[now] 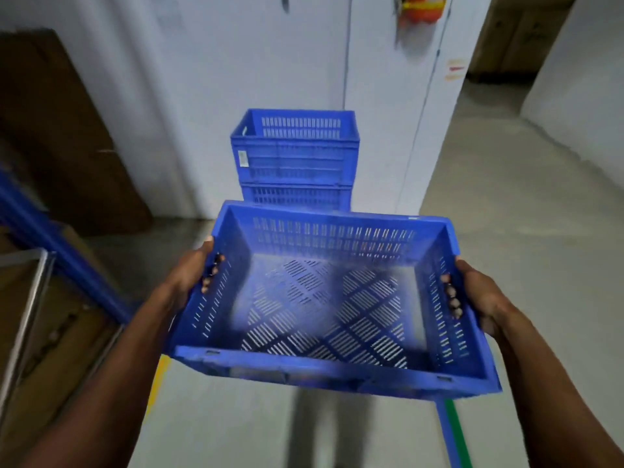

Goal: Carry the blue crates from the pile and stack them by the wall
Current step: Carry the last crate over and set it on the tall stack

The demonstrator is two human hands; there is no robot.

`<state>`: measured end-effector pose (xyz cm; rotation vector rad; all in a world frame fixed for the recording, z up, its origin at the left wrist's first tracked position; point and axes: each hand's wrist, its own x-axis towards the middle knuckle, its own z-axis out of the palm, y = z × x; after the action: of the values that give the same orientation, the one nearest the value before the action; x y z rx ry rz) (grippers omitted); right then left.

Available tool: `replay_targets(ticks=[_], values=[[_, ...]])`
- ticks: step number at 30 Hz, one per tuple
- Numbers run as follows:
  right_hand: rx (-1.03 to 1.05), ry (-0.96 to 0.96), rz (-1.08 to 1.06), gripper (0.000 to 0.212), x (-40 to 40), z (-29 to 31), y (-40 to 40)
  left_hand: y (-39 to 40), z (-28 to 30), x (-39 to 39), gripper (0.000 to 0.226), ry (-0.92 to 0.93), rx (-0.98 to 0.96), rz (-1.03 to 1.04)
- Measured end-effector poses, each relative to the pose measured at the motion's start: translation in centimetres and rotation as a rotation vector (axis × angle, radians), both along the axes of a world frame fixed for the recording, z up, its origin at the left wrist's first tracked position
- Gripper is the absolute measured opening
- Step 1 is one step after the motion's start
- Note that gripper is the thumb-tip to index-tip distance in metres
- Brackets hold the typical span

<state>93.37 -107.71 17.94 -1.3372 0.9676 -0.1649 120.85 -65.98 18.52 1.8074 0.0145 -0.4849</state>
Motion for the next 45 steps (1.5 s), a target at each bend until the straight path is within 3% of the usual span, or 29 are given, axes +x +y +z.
replay_targets(ticks=[7,15,24,33,45], values=[[-0.071,-0.062,0.173,0.053,16.9,9.0,-6.7,-2.5,6.2,13.3,0.056,0.001,-0.094,0.092],[0.083,-0.178,0.240,0.049,34.0,17.9,-12.8,-6.5,16.1,30.6,0.054,0.013,-0.246,-0.100],[0.118,-0.196,0.189,0.052,49.1,21.8,-19.0,-14.0,22.3,47.5,0.057,0.028,-0.241,-0.167],[0.108,-0.176,0.214,0.047,62.3,21.7,-26.8,-22.4,21.3,61.6,0.057,0.004,-0.155,-0.176],[0.124,-0.128,0.214,0.044,75.4,18.2,-32.5,-27.3,16.9,73.6,0.054,-0.011,-0.136,-0.133]])
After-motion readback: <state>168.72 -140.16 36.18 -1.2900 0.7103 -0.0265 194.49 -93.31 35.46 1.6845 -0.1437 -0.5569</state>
